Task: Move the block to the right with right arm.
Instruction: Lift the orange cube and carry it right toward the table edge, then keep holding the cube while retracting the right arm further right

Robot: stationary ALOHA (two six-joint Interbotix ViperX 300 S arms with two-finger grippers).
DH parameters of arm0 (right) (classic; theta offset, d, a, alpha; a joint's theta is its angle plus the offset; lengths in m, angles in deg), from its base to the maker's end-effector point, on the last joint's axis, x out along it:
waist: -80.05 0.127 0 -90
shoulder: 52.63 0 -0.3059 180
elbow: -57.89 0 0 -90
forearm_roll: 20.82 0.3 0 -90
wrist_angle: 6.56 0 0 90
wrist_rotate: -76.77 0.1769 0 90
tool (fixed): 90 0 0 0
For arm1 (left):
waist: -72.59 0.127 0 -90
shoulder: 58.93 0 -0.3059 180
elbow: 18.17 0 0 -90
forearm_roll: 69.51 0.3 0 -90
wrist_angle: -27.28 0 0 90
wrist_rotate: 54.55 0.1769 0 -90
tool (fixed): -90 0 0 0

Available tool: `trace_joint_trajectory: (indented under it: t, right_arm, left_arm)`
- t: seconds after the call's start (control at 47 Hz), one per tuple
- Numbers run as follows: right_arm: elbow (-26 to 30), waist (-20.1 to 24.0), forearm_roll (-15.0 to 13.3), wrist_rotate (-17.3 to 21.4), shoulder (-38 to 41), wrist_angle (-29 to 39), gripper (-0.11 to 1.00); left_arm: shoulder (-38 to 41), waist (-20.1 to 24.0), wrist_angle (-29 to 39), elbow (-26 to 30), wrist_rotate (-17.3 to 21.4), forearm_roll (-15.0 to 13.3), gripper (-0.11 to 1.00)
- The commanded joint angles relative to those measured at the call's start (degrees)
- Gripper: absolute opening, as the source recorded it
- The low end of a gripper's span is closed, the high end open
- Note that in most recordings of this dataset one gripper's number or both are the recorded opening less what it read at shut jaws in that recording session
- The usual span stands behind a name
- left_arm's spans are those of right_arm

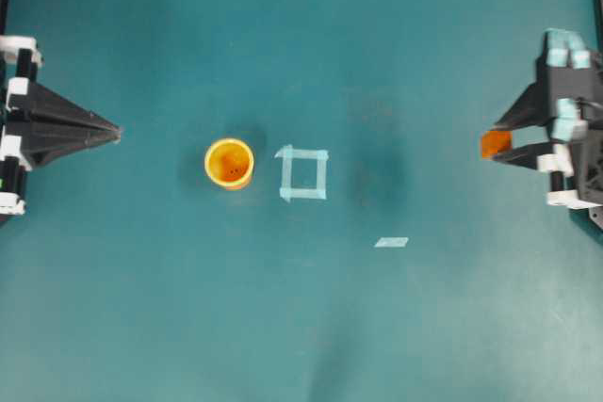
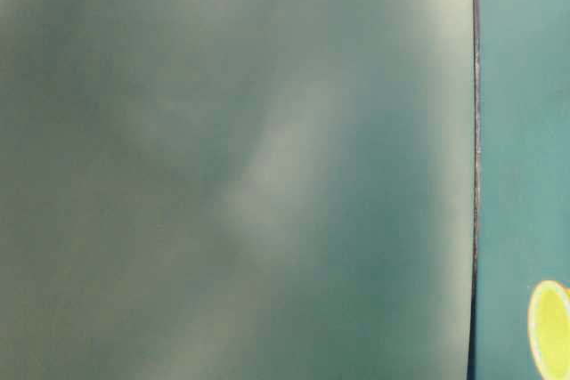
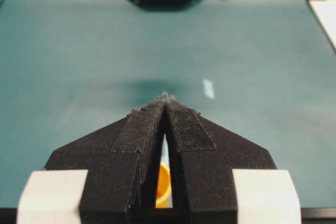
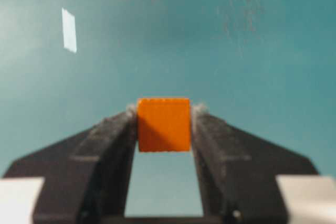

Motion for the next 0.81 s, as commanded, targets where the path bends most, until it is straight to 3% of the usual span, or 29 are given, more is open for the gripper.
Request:
trace_joint_trajectory:
  t: [0.0,0.234,0.787]
  right_arm:
    - [0.7,0.1,0.2,0.4,-1.8,2.5,0.4]
    - [-0.1,0.2,0.5,1.7,-6.9,8.8,0.4]
    - [-2.7,0.1,4.2,2.3,-17.2,19.6,0.4]
  left_arm:
    - [0.4,-0.1,-0.2,1.7,0.0,0.1,0.0]
    - [0.4,-0.1,0.0,1.7,0.0,0.2,0.0]
    - [0.3,-0.1,0.0,1.6,0.1,0.1,0.0]
